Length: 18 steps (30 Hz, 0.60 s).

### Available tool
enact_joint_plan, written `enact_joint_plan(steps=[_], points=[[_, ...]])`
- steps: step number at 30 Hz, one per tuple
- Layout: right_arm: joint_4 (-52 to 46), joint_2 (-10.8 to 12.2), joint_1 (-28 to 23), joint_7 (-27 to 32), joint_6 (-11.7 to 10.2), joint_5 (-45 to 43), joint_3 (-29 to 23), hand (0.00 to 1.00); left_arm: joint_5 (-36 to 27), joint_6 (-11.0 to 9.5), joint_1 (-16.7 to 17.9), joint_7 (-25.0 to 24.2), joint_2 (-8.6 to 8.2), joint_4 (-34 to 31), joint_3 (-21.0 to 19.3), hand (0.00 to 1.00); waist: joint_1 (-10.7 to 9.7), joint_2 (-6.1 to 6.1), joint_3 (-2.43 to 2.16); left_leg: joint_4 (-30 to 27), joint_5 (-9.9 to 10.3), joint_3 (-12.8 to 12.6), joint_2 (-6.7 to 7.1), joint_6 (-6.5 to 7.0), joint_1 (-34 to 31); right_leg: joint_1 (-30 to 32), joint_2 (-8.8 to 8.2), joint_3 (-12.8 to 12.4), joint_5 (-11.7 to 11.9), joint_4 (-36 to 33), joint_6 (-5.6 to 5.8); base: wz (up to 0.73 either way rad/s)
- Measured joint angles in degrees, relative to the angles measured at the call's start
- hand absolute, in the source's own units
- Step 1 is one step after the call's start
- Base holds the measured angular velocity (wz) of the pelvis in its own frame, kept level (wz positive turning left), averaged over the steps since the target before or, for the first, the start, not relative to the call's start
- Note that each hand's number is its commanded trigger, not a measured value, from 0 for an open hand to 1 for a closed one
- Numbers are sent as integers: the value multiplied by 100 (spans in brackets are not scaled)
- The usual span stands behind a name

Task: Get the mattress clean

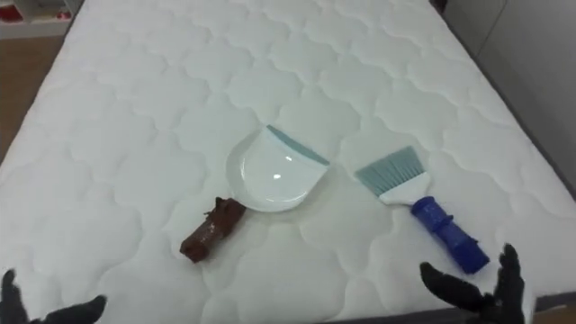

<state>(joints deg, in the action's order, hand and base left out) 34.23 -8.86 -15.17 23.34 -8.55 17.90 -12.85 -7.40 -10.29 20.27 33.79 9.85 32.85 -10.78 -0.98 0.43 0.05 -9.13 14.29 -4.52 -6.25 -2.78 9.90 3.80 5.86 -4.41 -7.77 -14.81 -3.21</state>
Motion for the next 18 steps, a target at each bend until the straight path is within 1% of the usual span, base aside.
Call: enact_joint_plan(steps=[2, 3, 4, 5, 6, 8, 9, 11, 12, 13, 14, 15, 16, 17, 18], points=[[379, 0, -26, -1, -16, 222, -204, 0, -212, -21, 105, 191, 4, 125, -248, 0, -6, -41, 20, 9, 0, -5, 18, 0, 3, 9, -17, 1, -3, 7, 20, 2], [526, -1, -15, -13, -13, 265, -236, 0, -212, -24, 105, 219, 6, 235, -283, 0, -2, -46, 19, 14, 1, -5, 21, 0, 7, 9, -18, -4, -3, 6, 24, 0], [800, 1, -9, -34, -7, 310, -277, 0, -209, -25, 107, 222, 3, 481, -334, 0, 11, -54, 12, 43, 1, -8, 23, 0, 25, 11, -16, -12, 3, 4, 33, 0], [1047, 1, -8, -76, 1, 315, -309, 0, -208, -23, 122, 190, 4, 798, -346, 0, 20, -49, 11, 67, 1, -10, 27, -1, 47, 3, -18, -17, 8, 0, 41, -3], [1158, 1, -12, -99, 8, 315, -317, 0, -210, -16, 131, 151, 2, 926, -346, 0, 8, -48, 14, 72, 1, -13, 31, -1, 59, -3, -21, -22, 10, -5, 44, 0], [1727, 0, -5, -279, 79, 308, -352, 0, -186, -1, 144, -188, -7, 1472, -358, 0, -5, -82, 20, 74, 1, -12, 49, -1, 61, -7, -38, -21, 15, 0, 60, 0], [1854, 0, 4, -332, 112, 298, -357, 0, -175, 15, 130, -285, -8, 1617, -358, 0, -7, -87, 16, 75, 2, -12, 56, 0, 59, -5, -44, -28, 13, -2, 67, 5], [2358, 2, 10, -601, 266, 216, -325, 0, -152, 219, 57, -755, -19, 2175, -276, 0, -14, -97, 16, 83, 4, -8, 92, 1, 30, 21, -82, -15, 10, -21, 105, 6], [2442, 5, 11, -657, 322, 215, -298, 0, -150, 279, 57, -868, -21, 2260, -238, 0, -13, -96, 16, 90, 8, -8, 98, 4, 25, 31, -87, -16, 17, -23, 115, 3], [2595, 20, 12, -790, 392, 181, -265, 0, -132, 387, 67, -1078, -32, 2369, -234, 0, -10, -96, 16, 99, 24, -10, 102, 16, 18, 43, -91, -12, 30, -27, 130, 0], [2788, 19, 14, -901, 446, 116, -191, 0, -56, 454, 54, -1241, -32, 2504, -237, 0, -21, -82, 13, 99, 72, -15, 97, 34, 19, 56, -82, -7, 37, -46, 140, 0], [2919, 19, 15, -961, 468, 42, -187, 0, -17, 505, 45, -1307, -33, 2561, -237, 0, -24, -83, 14, 100, 97, -17, 97, 36, 21, 66, -80, -10, 39, -67, 143, 0], [3127, 15, 86, -1057, 536, -126, -184, 0, 63, 577, 20, -1431, -34, 2698, -235, 0, -21, -76, 9, 104, 149, -23, 99, 45, 23, 88, -78, -11, 49, -106, 159, -7], [3277, 12, 149, -1166, 612, -310, -169, 0, 87, 677, -1, -1512, -39, 2776, -236, 0, -20, -83, 7, 115, 156, -56, 108, 56, 22, 87, -90, -13, 84, -106, 170, -9], [3323, 12, 162, -1215, 643, -374, -148, 0, 89, 739, -21, -1557, -40, 2784, -236, 0, -22, -71, -3, 109, 158, -73, 109, 60, 23, 83, -94, -10, 103, -94, 171, -12]])
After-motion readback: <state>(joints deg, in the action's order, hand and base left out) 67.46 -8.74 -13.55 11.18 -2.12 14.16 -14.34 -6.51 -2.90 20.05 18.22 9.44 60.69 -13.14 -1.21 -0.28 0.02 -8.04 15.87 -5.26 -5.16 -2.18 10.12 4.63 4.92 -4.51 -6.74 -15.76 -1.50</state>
